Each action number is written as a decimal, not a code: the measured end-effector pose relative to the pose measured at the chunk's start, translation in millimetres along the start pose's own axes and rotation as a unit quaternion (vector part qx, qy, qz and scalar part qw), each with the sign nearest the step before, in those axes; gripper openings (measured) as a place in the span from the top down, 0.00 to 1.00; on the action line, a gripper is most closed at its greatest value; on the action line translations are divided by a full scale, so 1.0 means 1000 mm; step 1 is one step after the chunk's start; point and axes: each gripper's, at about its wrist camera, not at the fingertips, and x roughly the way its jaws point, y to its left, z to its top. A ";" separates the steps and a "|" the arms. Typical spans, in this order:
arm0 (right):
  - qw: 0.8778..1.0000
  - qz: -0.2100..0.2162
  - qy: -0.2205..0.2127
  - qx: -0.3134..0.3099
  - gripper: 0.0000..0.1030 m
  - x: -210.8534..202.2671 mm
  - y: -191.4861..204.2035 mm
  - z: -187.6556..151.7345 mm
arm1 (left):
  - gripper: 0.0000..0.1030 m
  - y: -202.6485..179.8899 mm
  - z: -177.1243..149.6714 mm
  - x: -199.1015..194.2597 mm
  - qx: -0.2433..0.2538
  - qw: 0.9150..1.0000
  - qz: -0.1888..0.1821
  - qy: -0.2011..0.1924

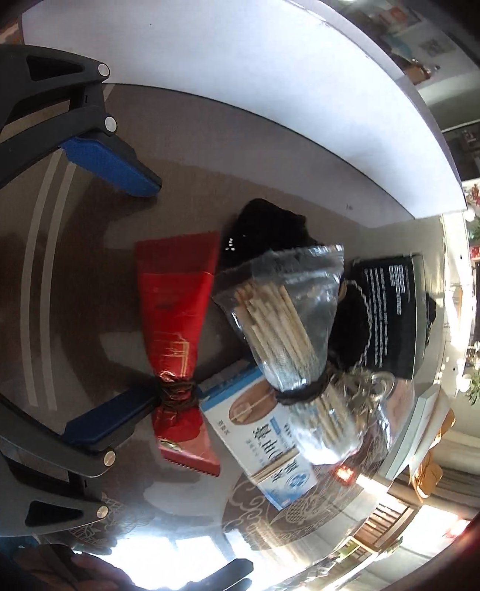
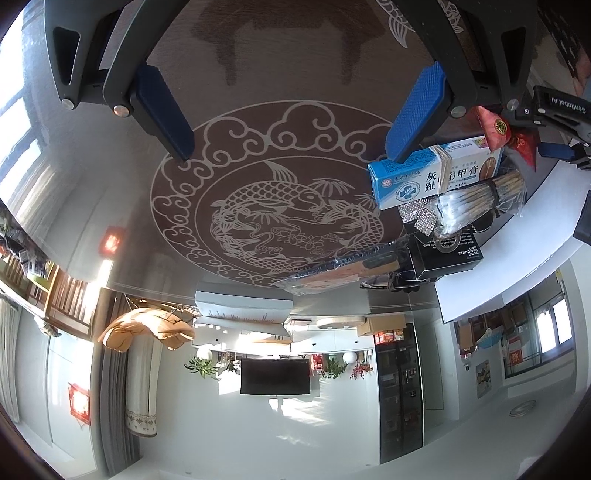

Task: Organize objects
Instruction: 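Move left tool toward the red snack packet while right tool approaches the blue-white box, then grasp the red packet with left tool while right tool grasps the nail cream box, then carry both items into the cardboard bin and open both tools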

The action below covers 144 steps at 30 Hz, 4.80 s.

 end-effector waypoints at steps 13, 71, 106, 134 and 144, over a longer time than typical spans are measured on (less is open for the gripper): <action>0.999 0.036 -0.010 -0.030 0.00 -0.004 0.010 0.000 | 0.00 0.001 -0.014 -0.012 -0.057 0.997 -0.053 0.004; 0.911 0.224 0.088 -0.335 0.00 -0.003 0.089 0.004 | 0.00 0.070 -0.010 -0.014 -0.118 0.990 -0.083 0.006; 0.875 0.292 0.273 -0.275 0.59 0.018 0.081 0.057 | 0.82 0.082 -0.040 -0.089 -0.018 0.990 -0.103 -0.095; 0.893 0.386 0.193 -0.130 0.25 0.058 0.414 0.133 | 0.16 0.274 0.020 -0.098 -0.193 0.972 0.079 -0.105; 0.927 0.326 0.088 -0.162 0.02 0.016 0.296 0.122 | 0.11 0.217 -0.003 -0.142 -0.165 0.959 0.067 -0.220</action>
